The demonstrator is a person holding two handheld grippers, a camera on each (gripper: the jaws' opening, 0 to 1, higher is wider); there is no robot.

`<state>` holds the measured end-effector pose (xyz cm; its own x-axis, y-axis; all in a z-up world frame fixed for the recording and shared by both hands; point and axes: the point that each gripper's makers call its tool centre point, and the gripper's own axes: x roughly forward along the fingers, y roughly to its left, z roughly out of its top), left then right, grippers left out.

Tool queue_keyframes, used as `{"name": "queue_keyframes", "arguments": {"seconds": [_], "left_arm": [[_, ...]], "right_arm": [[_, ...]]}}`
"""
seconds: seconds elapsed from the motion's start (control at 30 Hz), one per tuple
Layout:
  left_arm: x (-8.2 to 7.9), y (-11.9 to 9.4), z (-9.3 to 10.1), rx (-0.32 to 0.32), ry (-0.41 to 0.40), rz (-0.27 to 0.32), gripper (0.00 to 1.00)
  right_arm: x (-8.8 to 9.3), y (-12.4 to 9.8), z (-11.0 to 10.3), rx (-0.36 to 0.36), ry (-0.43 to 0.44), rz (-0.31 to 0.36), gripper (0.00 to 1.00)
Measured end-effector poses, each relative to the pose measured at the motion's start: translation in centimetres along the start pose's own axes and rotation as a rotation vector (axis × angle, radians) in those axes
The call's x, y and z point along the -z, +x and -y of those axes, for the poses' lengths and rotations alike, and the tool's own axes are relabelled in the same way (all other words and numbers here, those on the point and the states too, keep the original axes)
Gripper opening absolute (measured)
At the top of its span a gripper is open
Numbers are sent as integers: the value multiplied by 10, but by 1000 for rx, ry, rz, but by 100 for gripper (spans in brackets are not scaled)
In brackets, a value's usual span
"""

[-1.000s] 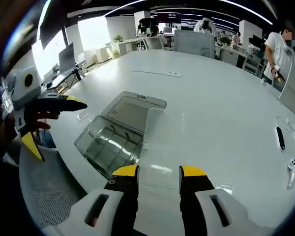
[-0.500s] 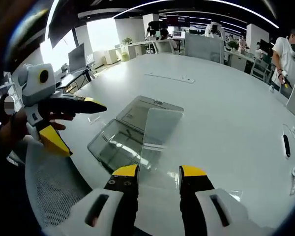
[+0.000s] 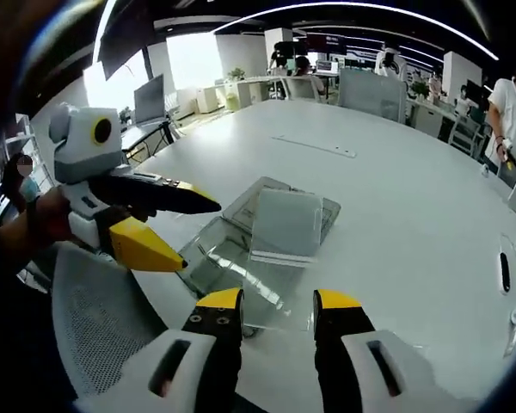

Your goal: Insert the divider into the dual guide fixture by aligning both edges with the guide slots and pushing it downward to the bottom, including one-sided entry, uneven engagement, binding, and posture correction.

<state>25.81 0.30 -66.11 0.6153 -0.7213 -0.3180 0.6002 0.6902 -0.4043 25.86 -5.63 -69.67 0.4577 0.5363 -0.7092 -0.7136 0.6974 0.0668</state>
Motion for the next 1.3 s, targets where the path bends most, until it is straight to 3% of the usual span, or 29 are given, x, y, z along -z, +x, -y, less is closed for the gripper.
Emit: {"name": "queue_keyframes", "arguments": {"seconds": [0.23,0.43,0.57,0.87,1.03,1.3], "left_arm": [[-3,2,-8,-30,-31,20,42],[-3,5,-9,-31,-106,28,36],[0,6,-14,-45,-124,9,30],[-4,4,-23,-54,-246,38,17],[-7,4,-25,-36,-336,70,11],[-7,4,-24,3,-404,101,5]], "right_arm": [[-2,4,-16,-31,-24,3,28],[-3,6,-21,-46,-38,0,28],[-5,6,-24,-53,-49,2,28],[-7,6,-31,-68,-67,8,28],[-9,5,-33,-71,-75,17,28],[-14,5,-37,-84,-86,30,28]]}}
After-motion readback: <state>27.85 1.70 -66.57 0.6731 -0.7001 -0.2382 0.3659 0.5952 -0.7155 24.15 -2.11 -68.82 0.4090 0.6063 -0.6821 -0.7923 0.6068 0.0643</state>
